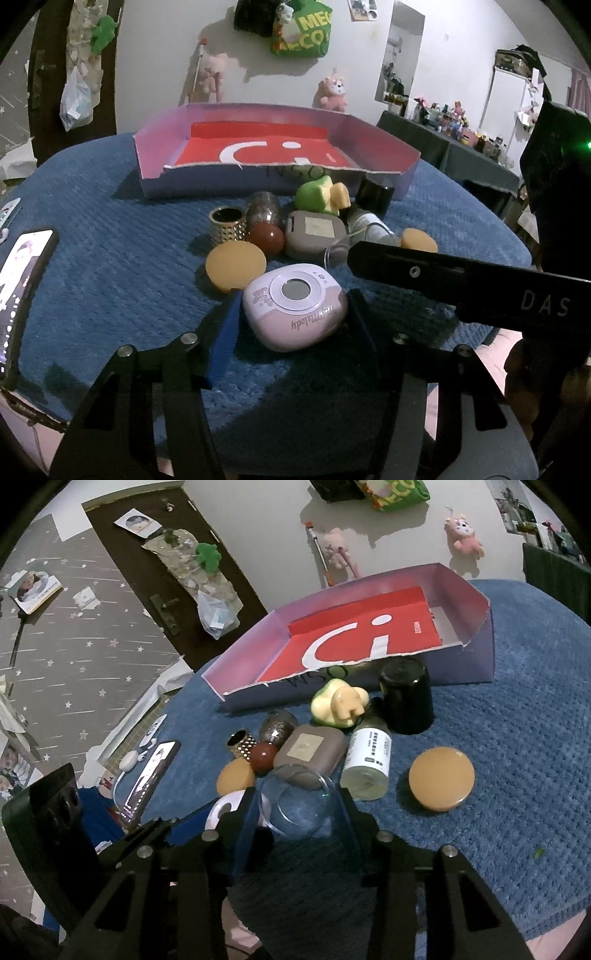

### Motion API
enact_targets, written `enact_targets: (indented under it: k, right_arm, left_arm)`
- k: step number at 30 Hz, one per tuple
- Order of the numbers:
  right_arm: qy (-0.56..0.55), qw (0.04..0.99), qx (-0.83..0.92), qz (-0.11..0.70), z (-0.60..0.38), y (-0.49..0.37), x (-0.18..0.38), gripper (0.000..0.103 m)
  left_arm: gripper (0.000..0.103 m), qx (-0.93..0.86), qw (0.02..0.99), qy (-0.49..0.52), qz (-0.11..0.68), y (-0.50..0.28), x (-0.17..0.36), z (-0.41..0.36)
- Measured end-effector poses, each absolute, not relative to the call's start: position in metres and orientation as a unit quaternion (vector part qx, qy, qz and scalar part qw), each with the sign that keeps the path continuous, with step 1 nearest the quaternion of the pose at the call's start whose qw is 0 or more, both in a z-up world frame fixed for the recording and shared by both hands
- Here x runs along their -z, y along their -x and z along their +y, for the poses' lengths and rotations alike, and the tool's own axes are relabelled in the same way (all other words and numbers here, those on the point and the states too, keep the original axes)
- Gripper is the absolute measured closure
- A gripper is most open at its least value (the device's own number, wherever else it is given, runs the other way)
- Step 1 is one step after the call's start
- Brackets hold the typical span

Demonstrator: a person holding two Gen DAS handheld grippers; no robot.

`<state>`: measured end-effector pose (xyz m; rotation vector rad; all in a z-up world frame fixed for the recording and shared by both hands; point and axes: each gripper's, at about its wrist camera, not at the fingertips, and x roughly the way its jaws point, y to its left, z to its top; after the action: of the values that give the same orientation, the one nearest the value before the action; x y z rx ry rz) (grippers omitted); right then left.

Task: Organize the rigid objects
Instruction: 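Close left tool on pink round device while right tool grasps clear plastic cup, then lift and carry pink device with left tool while right tool carries cup into box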

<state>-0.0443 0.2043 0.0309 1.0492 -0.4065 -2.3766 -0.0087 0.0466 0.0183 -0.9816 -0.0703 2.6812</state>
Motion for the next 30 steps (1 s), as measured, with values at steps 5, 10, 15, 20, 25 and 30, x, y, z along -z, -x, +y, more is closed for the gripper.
enact_targets:
  k: [5,10,15,20,25,30]
  right_arm:
    - [-0.377,0.256,0.879,-0.142,0.202,0.041,-0.038,0.060]
    - [-0.380,0.256,0.877,-0.143,0.202,0.043,-0.037,0.061]
    - [-0.374,0.257,0.880,-0.144,0.205,0.041,-0.042,0.062]
    - [-0.370,0.259,0.881,-0.142,0.205,0.041,-0.045,0.062]
    - [-0.369,0.260,0.881,-0.142,0.205,0.041,-0.047,0.062]
    - [-0.355,0.261,0.886,-0.143,0.207,0.043,-0.059,0.062]
  left_arm:
    - [0.049,-0.934,0.136,0.331,-0.014,0.009,-0.024,0.046]
    - [0.049,-0.932,0.134,0.337,-0.022,0.013,-0.023,0.040]
    - [0.049,-0.937,0.126,0.325,-0.020,0.013,-0.030,0.036]
    - [0.049,-0.937,0.122,0.326,-0.024,0.015,-0.031,0.032]
    - [0.049,-0.940,0.114,0.321,-0.019,0.019,-0.038,0.029]
    - [0.049,-0.943,0.110,0.312,-0.016,0.025,-0.049,0.024]
